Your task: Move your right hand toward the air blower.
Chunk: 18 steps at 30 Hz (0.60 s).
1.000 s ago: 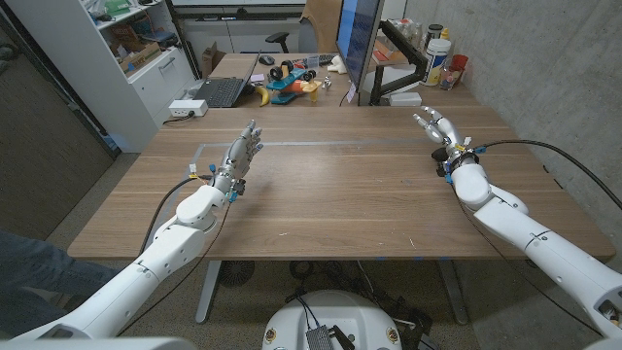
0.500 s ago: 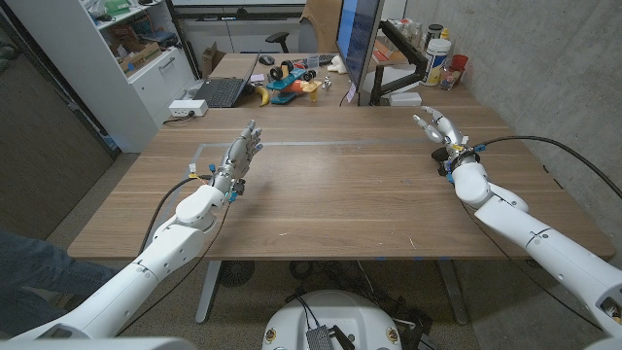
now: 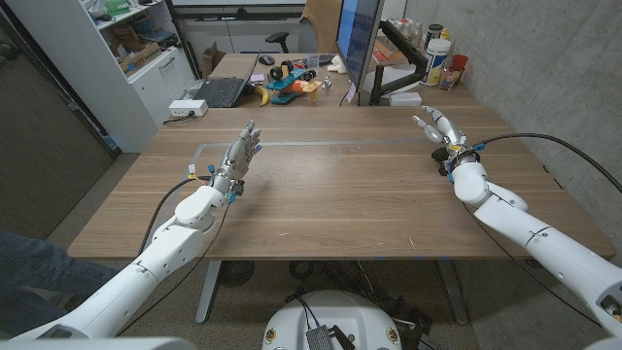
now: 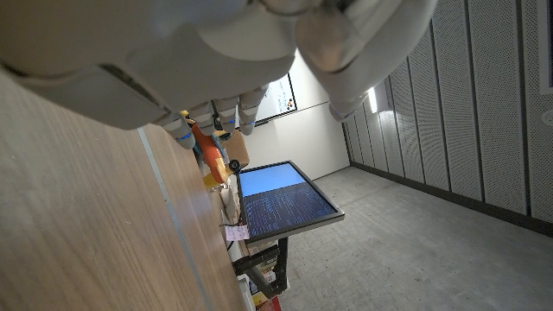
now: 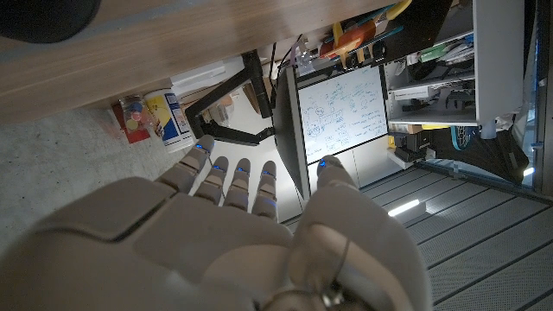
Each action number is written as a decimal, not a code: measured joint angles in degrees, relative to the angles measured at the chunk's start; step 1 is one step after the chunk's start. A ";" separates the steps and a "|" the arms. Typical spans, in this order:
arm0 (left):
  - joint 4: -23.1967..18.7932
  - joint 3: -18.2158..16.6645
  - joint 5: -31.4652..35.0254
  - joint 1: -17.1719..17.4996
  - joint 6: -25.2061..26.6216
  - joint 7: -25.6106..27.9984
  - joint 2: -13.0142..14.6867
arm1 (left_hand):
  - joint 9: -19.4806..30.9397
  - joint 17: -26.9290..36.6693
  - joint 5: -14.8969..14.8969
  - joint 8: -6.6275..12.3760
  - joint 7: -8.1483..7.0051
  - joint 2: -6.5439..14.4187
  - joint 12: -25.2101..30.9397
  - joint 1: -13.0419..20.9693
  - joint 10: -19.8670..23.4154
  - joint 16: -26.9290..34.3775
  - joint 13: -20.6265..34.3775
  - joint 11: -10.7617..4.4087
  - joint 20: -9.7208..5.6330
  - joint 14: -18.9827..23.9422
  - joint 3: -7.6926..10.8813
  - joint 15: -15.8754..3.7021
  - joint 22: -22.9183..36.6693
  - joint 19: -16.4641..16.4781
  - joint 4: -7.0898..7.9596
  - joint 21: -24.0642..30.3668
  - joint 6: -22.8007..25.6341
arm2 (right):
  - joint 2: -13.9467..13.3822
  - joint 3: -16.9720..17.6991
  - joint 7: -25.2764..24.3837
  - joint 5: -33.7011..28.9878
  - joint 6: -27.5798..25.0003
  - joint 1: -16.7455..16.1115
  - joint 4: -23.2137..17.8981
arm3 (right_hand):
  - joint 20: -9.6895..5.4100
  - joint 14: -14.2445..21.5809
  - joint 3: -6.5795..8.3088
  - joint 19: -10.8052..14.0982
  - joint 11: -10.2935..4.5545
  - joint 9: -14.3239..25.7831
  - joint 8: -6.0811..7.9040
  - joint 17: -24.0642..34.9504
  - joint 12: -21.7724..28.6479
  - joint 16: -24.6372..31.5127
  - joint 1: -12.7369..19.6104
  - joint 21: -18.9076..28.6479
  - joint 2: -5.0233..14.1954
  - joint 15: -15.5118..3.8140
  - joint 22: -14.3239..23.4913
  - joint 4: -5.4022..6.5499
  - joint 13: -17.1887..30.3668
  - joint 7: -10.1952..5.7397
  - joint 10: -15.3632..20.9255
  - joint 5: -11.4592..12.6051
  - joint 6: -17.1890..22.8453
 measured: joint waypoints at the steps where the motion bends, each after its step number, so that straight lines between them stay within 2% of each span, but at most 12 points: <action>1: 0.02 -0.01 0.00 0.02 0.00 0.00 0.00 | 0.00 0.00 0.00 0.00 0.00 0.00 0.00 0.00 0.00 0.00 0.00 0.00 0.00 0.00 0.08 0.00 0.00 0.00 -0.11 -0.15 0.00 | 0.00 0.00 -0.06 -0.15 -0.11 0.00 0.00 | 0.00 0.00 0.00 0.00 0.00 0.00 0.00 0.00 0.00 0.00 0.00 0.00 0.00 0.00 0.00 0.00 0.00 0.00 0.00 0.00 0.00; 18: 0.09 -0.10 -0.07 0.15 -0.50 -0.36 0.04 | -0.01 0.00 0.00 0.00 -0.31 0.00 0.00 0.00 0.21 0.00 0.00 0.21 0.19 0.00 0.22 0.00 0.00 -0.20 -0.24 -0.63 0.30 | -1.92 -0.06 -1.12 -3.35 -4.24 -0.91 -3.51 | 0.00 0.31 0.00 -0.01 -0.06 0.00 0.00 -0.27 0.00 0.46 -0.23 -0.51 -0.23 -0.31 0.00 0.00 0.00 -0.21 0.53 0.00 0.64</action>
